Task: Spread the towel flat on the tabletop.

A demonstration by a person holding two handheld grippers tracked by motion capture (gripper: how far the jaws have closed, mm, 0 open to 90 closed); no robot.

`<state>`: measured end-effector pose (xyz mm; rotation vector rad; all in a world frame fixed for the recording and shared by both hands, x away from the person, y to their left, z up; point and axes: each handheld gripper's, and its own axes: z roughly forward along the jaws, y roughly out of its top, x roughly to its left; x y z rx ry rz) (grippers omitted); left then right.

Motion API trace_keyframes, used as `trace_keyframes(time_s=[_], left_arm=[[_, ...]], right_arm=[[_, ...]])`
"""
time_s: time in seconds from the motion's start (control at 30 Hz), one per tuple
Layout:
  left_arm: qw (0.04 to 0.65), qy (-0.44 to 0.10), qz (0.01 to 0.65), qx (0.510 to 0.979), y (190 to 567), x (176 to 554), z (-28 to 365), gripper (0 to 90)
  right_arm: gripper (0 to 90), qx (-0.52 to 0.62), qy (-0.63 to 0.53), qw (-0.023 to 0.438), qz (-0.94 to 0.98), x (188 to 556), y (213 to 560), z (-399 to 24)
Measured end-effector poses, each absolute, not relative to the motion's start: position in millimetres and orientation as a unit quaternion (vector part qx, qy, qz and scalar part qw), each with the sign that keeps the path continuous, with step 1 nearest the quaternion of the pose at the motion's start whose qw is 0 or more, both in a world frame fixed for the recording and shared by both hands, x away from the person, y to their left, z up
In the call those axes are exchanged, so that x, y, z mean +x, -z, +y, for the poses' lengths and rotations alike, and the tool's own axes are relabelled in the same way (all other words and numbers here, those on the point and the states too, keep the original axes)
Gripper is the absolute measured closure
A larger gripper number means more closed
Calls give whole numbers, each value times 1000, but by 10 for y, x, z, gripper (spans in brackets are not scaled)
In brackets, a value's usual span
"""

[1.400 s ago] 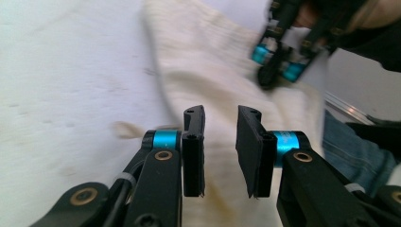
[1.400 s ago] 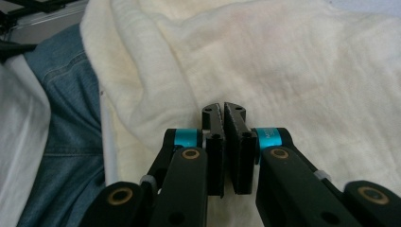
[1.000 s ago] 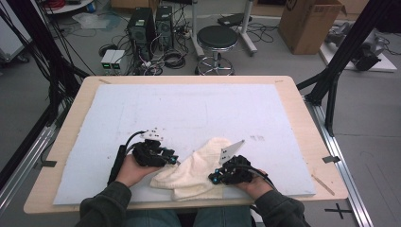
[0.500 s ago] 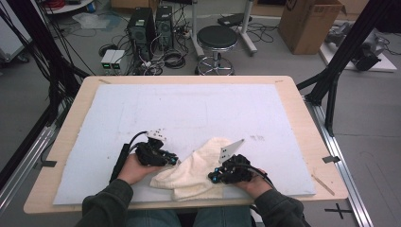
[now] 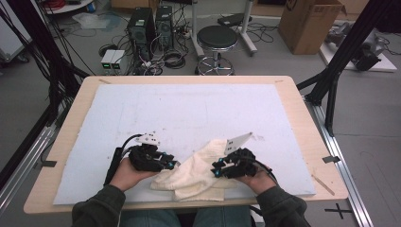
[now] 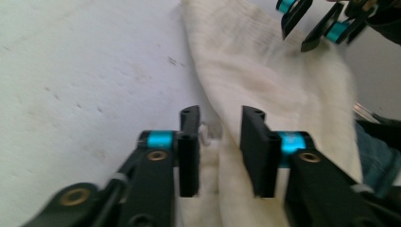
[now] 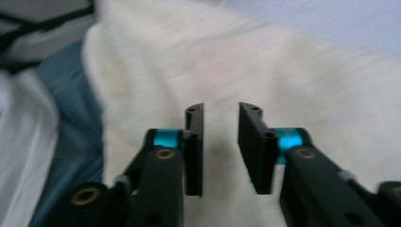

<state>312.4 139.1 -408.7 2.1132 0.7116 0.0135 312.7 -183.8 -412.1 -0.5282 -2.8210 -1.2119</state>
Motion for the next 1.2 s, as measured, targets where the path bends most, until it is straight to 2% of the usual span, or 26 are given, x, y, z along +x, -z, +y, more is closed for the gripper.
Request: trace_keyframes(time_s=[0.13, 0.3, 0.4, 0.47, 0.53, 0.6, 1.0, 1.1, 1.2], left_arm=[[441, 7, 296, 847, 4134, 3242, 1253, 566], [421, 24, 298, 856, 4198, 3408, 1020, 544], [397, 42, 303, 865, 4297, 3479, 944, 578], [385, 58, 287, 875, 4353, 3483, 920, 718], [386, 47, 276, 879, 4353, 3451, 917, 850], [391, 32, 279, 876, 4306, 3428, 942, 878], [468, -68, 321, 820, 3653, 3261, 1513, 884], [478, -91, 319, 814, 3491, 3229, 1536, 883], [485, -83, 306, 815, 3481, 3171, 1415, 881]], right_arm=[[606, -216, 397, -40, -891, 3354, 4014, -1949], [484, -290, 374, -65, -878, 3663, 4127, -2090], [485, -304, 359, -64, -880, 3776, 4212, -2094], [588, -299, 349, -55, -886, 3811, 4259, -2061], [755, -285, 341, -44, -895, 3819, 4287, -2013], [885, -266, 335, -43, -903, 3808, 4293, -1954], [889, -229, 401, -84, -883, 3714, 3742, -1831], [890, -218, 412, -98, -879, 3692, 3605, -1800], [890, -214, 414, -116, -877, 3645, 3507, -1838]])
